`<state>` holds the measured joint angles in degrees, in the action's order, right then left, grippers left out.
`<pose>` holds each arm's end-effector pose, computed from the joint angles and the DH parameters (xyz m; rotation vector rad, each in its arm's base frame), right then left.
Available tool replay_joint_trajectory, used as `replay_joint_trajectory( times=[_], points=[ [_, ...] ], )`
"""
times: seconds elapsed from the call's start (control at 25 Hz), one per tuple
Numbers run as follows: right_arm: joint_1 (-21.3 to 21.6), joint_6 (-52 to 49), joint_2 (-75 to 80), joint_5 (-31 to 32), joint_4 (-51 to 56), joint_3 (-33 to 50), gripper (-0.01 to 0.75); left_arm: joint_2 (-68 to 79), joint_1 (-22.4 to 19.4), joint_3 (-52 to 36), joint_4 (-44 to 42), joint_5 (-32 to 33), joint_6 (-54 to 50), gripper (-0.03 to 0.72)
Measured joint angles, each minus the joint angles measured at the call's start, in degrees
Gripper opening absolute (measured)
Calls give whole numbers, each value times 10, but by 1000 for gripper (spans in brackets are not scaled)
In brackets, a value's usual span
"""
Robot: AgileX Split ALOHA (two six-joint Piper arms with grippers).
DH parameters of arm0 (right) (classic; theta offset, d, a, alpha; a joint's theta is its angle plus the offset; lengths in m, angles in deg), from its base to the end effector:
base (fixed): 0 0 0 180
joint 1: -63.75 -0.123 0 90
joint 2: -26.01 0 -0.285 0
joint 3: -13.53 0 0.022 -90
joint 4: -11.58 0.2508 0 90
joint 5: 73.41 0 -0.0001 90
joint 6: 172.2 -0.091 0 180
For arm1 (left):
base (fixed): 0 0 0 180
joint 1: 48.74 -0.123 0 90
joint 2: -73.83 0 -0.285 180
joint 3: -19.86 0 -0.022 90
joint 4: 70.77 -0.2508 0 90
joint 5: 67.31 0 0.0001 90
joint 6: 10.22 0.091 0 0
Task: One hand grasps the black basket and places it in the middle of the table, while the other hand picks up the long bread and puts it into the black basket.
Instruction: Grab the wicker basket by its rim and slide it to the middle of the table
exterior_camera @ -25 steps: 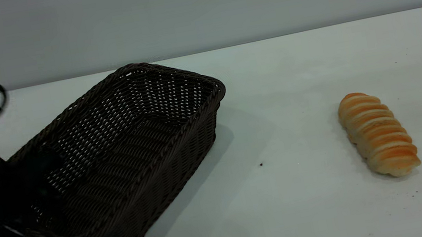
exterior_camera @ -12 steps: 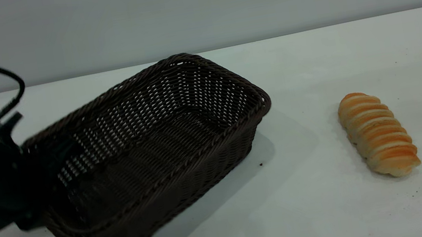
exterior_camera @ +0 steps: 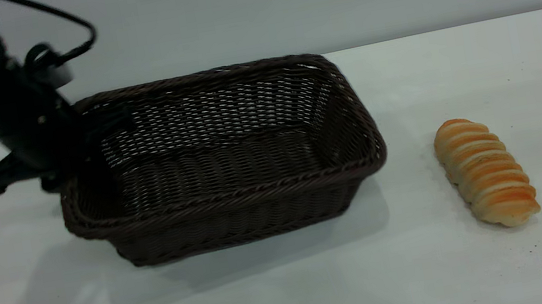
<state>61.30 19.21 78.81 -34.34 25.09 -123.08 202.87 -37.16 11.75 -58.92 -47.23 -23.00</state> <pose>0.1428 0.0195 0.2817 -0.1401 2.3398 0.1872 0.3924 -0.0870 0.0920 -0.2776 2.7518 -0.2658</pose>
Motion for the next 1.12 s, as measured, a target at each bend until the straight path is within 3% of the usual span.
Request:
replay_joint_trajectory(
  times=[0.2, 0.52, 0.6, 0.8, 0.88, 1.0, 1.12],
  points=[
    [0, 0, 0, 2, 0, 0, 440, 47, 0, 74, 5, 59, 74, 142],
    [0, 0, 0, 4, 0, 0, 440, 64, 0, 79, 11, 73, 88, 159],
    [0, 0, 0, 4, 0, 0, 440, 64, 0, 79, 3, 78, 108, 238],
    [0, 0, 0, 5, 0, 0, 440, 59, 0, 79, -16, 89, 128, 543],
    [0, 0, 0, 5, -2, 0, 440, 42, 0, 79, -22, 99, 128, 614],
    [0, 0, 0, 5, -4, 0, 440, -7, 0, 79, -54, 117, 128, 638],
    [0, 0, 0, 1, -2, 0, 440, -62, 0, 79, -92, 138, 122, 611]
  ],
)
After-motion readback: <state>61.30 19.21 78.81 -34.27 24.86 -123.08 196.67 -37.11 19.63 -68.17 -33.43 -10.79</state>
